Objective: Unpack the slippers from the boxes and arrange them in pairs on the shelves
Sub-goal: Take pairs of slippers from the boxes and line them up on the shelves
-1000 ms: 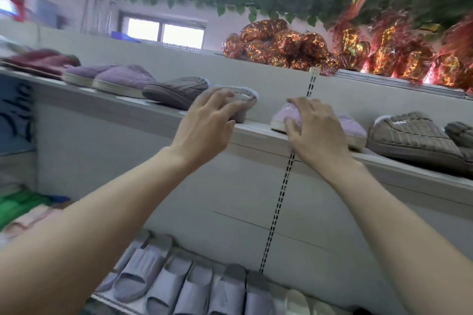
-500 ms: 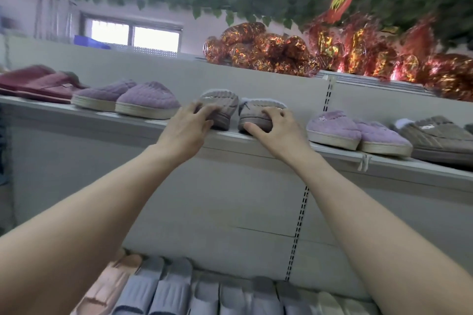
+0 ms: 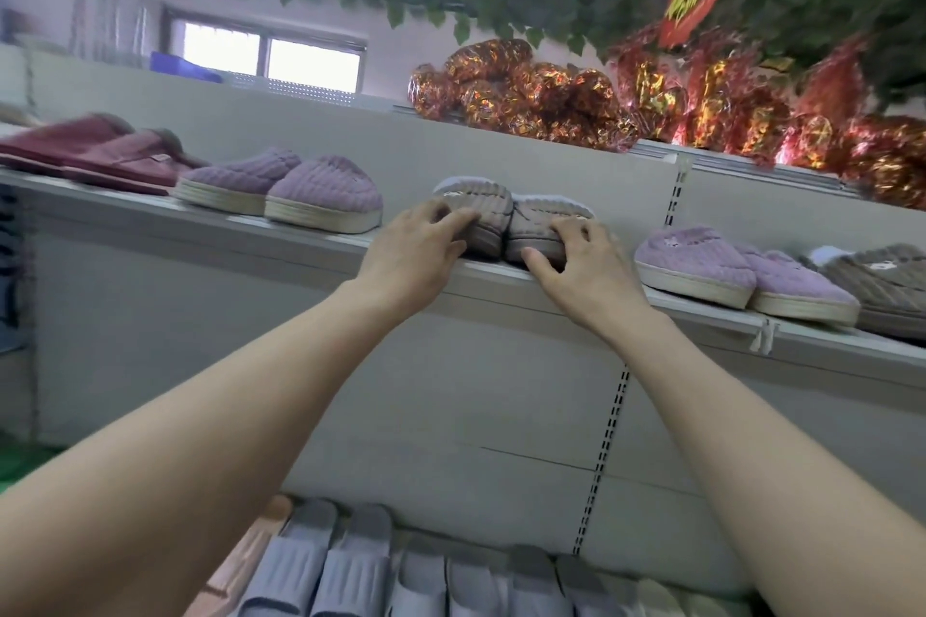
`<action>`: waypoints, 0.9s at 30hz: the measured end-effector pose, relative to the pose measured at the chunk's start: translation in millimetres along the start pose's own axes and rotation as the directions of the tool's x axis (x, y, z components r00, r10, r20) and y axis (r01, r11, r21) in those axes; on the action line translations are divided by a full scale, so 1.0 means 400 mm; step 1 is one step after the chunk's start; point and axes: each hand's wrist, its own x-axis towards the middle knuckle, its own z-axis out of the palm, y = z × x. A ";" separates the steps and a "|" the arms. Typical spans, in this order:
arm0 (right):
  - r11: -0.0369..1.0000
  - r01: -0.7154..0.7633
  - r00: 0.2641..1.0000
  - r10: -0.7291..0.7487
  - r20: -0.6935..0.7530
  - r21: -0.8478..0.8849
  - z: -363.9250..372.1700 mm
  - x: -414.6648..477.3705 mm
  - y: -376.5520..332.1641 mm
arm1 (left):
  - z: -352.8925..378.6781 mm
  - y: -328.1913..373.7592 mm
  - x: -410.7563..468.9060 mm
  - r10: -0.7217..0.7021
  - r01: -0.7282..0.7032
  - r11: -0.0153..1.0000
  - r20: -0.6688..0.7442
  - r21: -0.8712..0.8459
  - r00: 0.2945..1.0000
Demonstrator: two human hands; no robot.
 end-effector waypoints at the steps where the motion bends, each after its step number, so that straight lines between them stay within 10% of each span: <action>1: 0.999 0.018 1.000 -0.019 -0.010 -0.038 -0.002 0.001 -0.003 | -0.005 -0.005 -0.007 0.027 -0.027 0.999 0.004 0.025 1.000; 9: 0.970 0.244 0.928 -0.228 -0.294 0.020 -0.030 -0.006 -0.164 | -0.148 -0.154 -0.088 0.063 -0.018 0.977 -0.206 0.213 0.977; 16: 0.905 0.400 0.910 -0.374 -0.178 0.147 0.073 0.000 -0.456 | -0.237 -0.446 -0.110 -0.172 0.200 0.947 -0.128 0.252 0.977; 27: 0.989 0.002 0.998 -0.011 0.061 0.150 0.203 0.099 -0.660 | -0.227 -0.636 -0.057 0.017 -0.017 1.000 0.046 0.005 0.999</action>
